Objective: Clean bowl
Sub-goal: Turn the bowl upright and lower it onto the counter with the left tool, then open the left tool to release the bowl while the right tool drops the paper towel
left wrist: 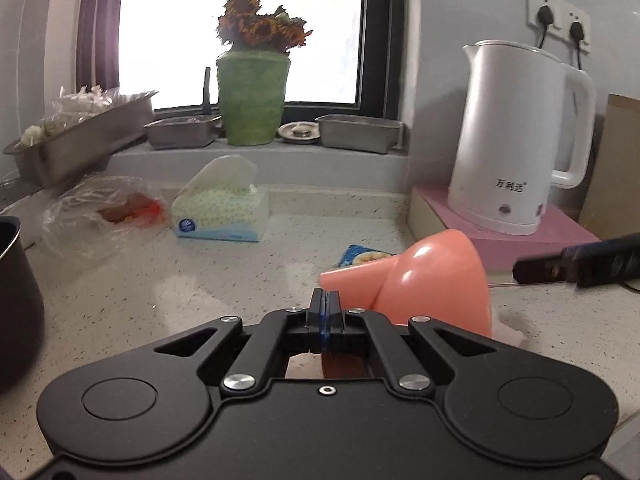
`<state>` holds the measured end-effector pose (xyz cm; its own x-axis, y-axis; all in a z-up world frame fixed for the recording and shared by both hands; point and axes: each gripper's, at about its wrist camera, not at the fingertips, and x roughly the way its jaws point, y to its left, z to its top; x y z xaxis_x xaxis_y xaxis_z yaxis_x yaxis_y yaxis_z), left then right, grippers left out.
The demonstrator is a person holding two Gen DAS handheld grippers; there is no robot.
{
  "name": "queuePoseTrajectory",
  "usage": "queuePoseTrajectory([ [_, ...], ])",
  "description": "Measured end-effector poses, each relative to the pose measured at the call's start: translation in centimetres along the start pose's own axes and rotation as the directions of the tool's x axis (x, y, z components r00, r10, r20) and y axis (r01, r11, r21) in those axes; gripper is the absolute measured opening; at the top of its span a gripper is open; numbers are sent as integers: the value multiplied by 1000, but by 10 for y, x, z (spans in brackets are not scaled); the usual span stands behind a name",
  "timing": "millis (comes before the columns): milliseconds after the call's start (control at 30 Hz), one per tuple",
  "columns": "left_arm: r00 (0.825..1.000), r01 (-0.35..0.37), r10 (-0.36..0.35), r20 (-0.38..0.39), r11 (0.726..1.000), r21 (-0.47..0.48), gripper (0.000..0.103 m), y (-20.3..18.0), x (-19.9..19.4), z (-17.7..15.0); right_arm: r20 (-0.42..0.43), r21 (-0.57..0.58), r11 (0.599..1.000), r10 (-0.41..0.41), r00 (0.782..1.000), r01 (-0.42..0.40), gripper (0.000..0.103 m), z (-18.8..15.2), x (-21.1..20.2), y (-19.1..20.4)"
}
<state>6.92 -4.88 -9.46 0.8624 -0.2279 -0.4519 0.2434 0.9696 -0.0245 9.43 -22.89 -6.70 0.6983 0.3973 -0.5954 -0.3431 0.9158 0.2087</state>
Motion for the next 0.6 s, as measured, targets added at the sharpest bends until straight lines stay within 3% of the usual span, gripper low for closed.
queuePoseTrajectory([
  [67,1000,-2,2,13,1000,-16,0,-1,-3,-1,-5,54,998,45,999,-44,81,2,-5,-5],
  [100,1000,-1,1,18,1000,-29,0,0,-4,-1,-16,116,988,109,994,-106,81,3,-8,-8],
  [167,999,-5,6,32,1000,-28,0,-1,-6,-1,-44,242,944,240,970,-223,81,3,-9,-14],
  [233,998,-33,33,49,999,-6,0,-5,-8,-2,-77,313,911,307,948,-270,81,4,-1,-11],
  [300,993,-93,93,68,996,-1,0,-8,-12,-2,-86,346,896,326,941,-279,64,7,9,-4],
  [433,989,-133,134,66,991,-21,1,-1,-18,-6,-120,426,842,414,902,-330,10,11,28,8],
  [500,987,-149,149,67,989,4,3,2,-23,-10,-129,407,850,417,900,-336,10,15,30,21],
  [533,984,-164,163,73,986,4,9,5,-26,-11,-136,373,866,405,904,-333,9,18,30,29],
  [600,976,-200,200,90,980,-9,40,11,-35,-15,-158,276,901,385,909,-334,9,25,32,49],
])
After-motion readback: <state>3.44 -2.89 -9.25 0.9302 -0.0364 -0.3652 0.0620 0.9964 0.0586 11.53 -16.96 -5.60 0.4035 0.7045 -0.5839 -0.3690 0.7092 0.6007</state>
